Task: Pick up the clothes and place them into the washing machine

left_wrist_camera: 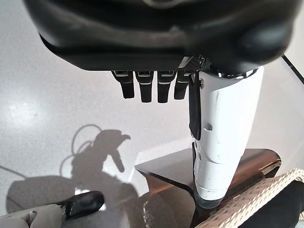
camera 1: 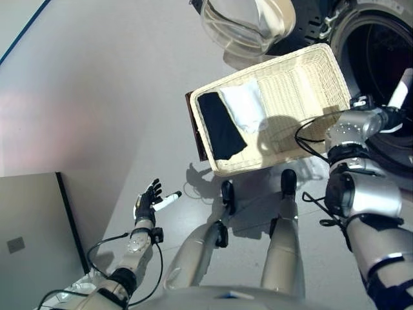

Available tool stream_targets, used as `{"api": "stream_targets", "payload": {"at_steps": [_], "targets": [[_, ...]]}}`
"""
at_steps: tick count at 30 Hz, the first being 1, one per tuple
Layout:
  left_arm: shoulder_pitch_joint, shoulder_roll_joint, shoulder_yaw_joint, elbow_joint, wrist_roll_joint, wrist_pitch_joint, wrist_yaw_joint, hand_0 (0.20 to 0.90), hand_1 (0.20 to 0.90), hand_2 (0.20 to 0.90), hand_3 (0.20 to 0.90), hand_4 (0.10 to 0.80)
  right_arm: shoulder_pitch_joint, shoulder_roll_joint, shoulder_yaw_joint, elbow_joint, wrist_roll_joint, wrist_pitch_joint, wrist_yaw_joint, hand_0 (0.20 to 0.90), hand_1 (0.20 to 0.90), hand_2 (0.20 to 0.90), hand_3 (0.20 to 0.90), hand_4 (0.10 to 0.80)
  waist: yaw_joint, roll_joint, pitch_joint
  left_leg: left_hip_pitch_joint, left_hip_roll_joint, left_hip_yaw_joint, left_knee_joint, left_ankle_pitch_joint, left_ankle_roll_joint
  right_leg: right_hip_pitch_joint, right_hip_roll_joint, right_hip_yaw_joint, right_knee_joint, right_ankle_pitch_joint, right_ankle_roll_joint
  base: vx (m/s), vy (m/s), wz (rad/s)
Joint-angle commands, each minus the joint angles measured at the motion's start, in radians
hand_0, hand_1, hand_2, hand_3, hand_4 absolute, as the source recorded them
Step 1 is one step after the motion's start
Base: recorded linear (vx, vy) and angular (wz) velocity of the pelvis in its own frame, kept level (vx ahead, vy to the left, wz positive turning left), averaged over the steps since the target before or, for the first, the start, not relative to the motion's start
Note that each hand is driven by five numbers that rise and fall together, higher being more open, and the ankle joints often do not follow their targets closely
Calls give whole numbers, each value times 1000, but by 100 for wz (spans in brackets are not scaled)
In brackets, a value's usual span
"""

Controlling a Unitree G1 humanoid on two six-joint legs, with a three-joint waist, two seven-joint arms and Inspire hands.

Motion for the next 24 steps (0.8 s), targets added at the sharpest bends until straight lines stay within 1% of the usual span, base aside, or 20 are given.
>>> {"api": "stream_targets", "payload": {"at_steps": [1,4,8,10,15,16,18,20,21,22,23,24], "targets": [[1,56,72,47,34,-33,10,900,900,900,900,800,-1,-56,129,-45,-171,42,70,900,900,900,900,800,21,-15,-21,-72,36,-45,82,-57,-106,64,51,-57,34,-117,-47,-20,-64,-5],[8,64,96,33,20,-34,7,900,900,900,900,800,4,-33,198,-29,-279,83,71,900,900,900,900,800,20,-36,-8,-76,42,-51,93,-55,-106,69,53,-66,37,-114,-49,-25,-65,-1],[9,74,143,21,12,-43,10,900,900,900,900,800,47,-12,337,-61,-520,136,78,900,900,900,900,800,19,-66,10,-81,44,-66,106,-49,-108,80,54,-85,41,-111,-51,-23,-65,3],[19,81,161,12,18,-49,11,900,900,900,900,800,65,0,391,-83,-608,152,87,900,900,900,900,800,20,-82,14,-79,43,-75,108,-45,-108,91,53,-95,38,-108,-51,-12,-39,18],[21,90,193,21,26,-54,21,900,900,900,900,800,56,27,469,-62,-783,190,55,900,900,900,900,800,29,-115,25,-77,39,-96,114,-40,-106,107,46,-120,40,-107,-50,-8,-24,19],[18,94,212,6,20,-58,28,900,900,900,900,800,39,44,491,-52,-841,210,42,900,900,900,900,800,38,-124,32,-77,37,-106,116,-37,-106,111,42,-131,43,-107,-49,-9,-12,26],[15,87,239,-8,-9,-61,30,900,900,900,900,800,28,56,495,-15,-868,223,23,900,900,900,900,800,46,-130,37,-80,34,-114,120,-36,-105,115,37,-141,47,-110,-49,-5,-5,29],[16,84,275,-97,-48,-80,41,900,900,900,900,800,12,68,493,0,-879,234,8,900,900,900,900,800,58,-136,44,-86,31,-125,122,-34,-104,114,30,-153,53,-110,-49,-13,-4,18],[14,86,282,-141,-45,-86,46,900,900,900,900,800,0,70,496,19,-889,241,-1,900,900,900,900,800,66,-139,48,-89,29,-130,122,-31,-104,117,27,-160,54,-111,-48,-12,-5,10],[15,86,282,-142,-45,-86,47,900,900,900,900,800,0,71,496,20,-889,241,-1,900,900,900,900,800,65,-138,48,-89,28,-131,122,-31,-104,117,26,-160,54,-111,-48,-10,-1,20],[16,91,284,-176,-34,-88,51,900,900,900,900,800,-10,70,498,31,-887,246,-4,900,900,900,900,800,70,-140,51,-90,27,-135,121,-29,-104,118,24,-164,55,-113,-49,-4,-1,28],[12,100,290,-257,-15,-97,63,900,900,900,900,800,-26,78,502,52,-895,256,-16,900,900,900,900,800,82,-145,61,-95,25,-143,121,-26,-103,121,20,-176,58,-117,-48,-4,-1,28]]}}
